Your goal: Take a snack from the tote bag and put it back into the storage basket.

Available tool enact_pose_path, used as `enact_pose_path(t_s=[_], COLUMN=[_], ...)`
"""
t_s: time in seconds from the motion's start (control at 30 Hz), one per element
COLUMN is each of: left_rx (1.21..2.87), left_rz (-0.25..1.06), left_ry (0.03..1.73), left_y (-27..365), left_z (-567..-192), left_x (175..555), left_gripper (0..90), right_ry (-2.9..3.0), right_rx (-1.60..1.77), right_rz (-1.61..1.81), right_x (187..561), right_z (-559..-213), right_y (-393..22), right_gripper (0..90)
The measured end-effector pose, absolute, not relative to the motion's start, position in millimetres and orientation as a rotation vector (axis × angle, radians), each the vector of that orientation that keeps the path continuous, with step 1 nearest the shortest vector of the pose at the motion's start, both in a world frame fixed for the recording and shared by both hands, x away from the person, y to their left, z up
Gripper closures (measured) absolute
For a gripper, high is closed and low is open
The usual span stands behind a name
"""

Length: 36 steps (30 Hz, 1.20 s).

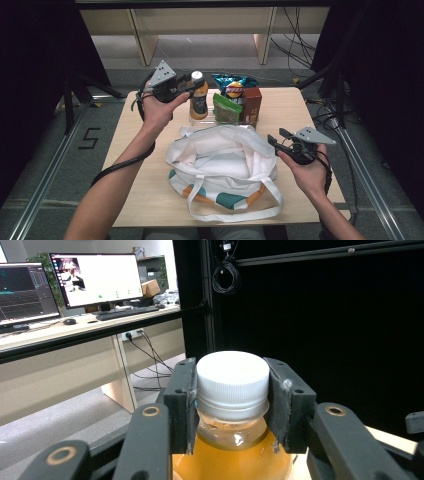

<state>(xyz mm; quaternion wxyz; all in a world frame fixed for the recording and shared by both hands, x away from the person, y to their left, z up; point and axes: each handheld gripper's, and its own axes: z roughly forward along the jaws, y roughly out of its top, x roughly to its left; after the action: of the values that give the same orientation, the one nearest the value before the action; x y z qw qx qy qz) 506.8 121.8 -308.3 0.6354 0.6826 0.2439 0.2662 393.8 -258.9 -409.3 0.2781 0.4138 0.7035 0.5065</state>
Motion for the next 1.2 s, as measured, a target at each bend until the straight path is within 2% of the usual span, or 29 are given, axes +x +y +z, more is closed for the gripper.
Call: enact_pose_path(t_s=[1.2], left_rx=[1.583], left_rz=[0.600], left_ry=[0.575], left_y=[121], left_z=[-322], left_x=[525], left_gripper=[58.7], right_ry=[1.886], right_rx=[1.098], right_rz=[1.359], right_x=[394], right_z=[-410], right_y=[-259], right_gripper=[47.7])
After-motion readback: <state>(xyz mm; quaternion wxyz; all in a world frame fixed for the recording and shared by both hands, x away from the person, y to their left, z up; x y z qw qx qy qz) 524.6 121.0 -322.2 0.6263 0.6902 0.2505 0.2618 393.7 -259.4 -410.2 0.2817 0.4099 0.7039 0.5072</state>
